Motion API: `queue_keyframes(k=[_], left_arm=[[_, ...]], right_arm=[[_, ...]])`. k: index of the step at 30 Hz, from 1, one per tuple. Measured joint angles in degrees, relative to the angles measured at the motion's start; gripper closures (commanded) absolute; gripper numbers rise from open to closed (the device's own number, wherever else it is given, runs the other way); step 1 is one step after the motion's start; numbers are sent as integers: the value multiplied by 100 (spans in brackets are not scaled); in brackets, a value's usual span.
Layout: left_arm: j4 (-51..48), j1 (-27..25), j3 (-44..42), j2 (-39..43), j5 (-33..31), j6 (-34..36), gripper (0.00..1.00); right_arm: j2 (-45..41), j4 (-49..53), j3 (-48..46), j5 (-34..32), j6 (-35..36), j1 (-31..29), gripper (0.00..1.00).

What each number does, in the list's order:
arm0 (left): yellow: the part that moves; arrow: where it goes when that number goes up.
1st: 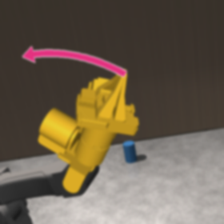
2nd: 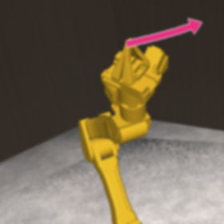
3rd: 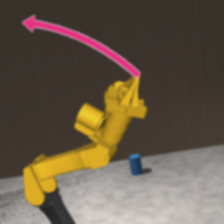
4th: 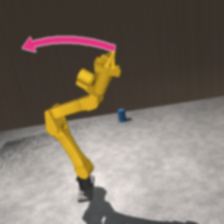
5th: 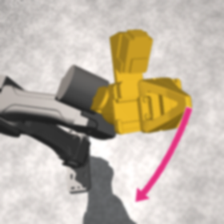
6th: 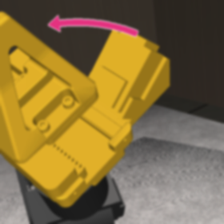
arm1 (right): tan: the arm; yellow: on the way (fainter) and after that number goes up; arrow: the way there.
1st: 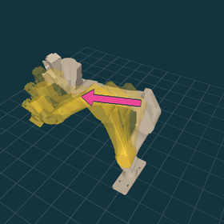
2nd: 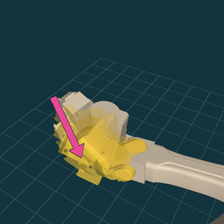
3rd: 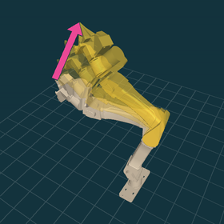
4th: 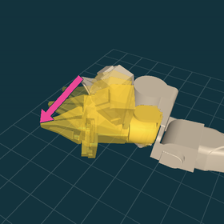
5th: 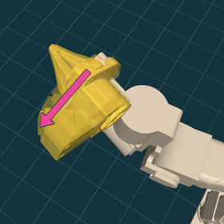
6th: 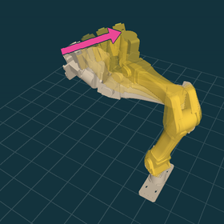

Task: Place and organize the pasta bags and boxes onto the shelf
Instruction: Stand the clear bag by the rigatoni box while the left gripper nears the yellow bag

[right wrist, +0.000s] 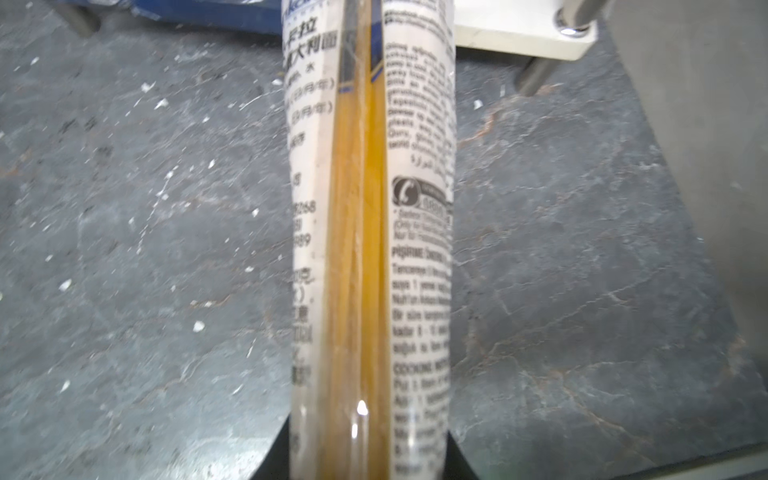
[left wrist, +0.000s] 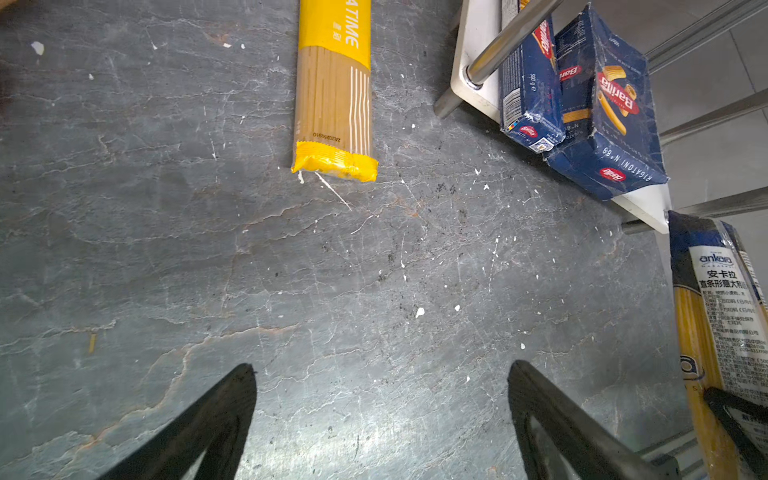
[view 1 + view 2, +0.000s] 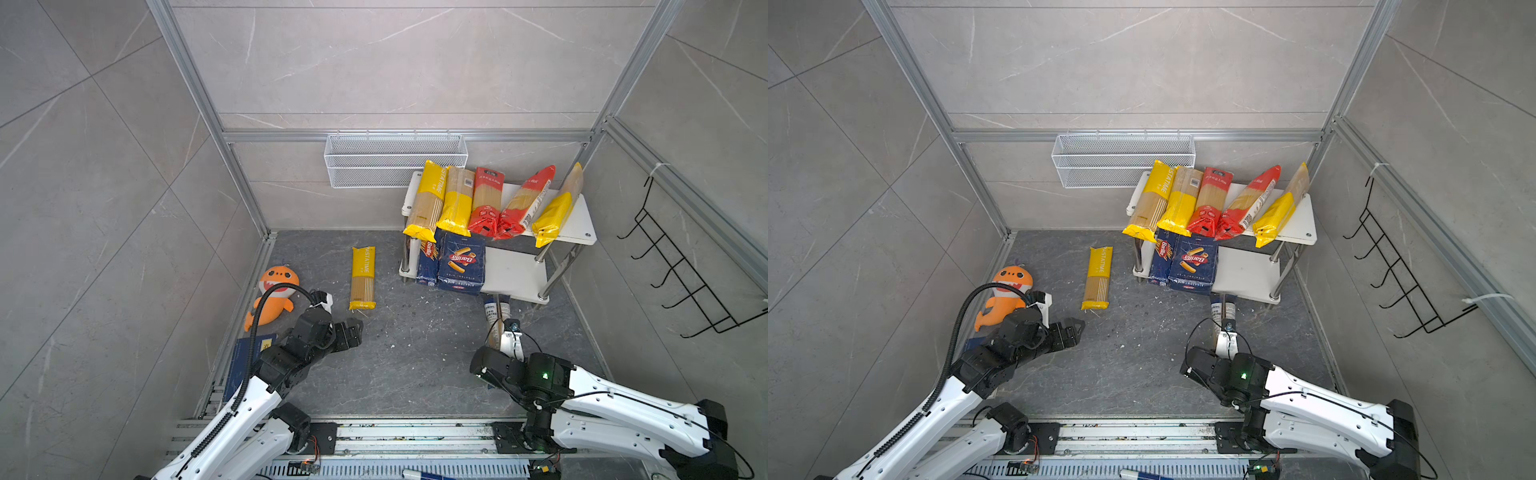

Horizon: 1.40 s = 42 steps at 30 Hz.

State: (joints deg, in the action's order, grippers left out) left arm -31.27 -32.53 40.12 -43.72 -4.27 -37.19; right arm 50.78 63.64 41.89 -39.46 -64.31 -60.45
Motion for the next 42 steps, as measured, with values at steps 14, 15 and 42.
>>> queue_keyframes(k=[14, 15, 42], left_arm=[[385, 0, 761, -935, 162, 413, 3], [402, 0, 809, -981, 160, 444, 3], [1128, 0, 1360, -1751, -455, 938, 2]], right_arm=[[413, -1130, 457, 647, 2225, 2621, 87], [485, -1222, 509, 726, 2378, 2776, 87], [3324, -4026, 1182, 2332, 4284, 4940, 85]])
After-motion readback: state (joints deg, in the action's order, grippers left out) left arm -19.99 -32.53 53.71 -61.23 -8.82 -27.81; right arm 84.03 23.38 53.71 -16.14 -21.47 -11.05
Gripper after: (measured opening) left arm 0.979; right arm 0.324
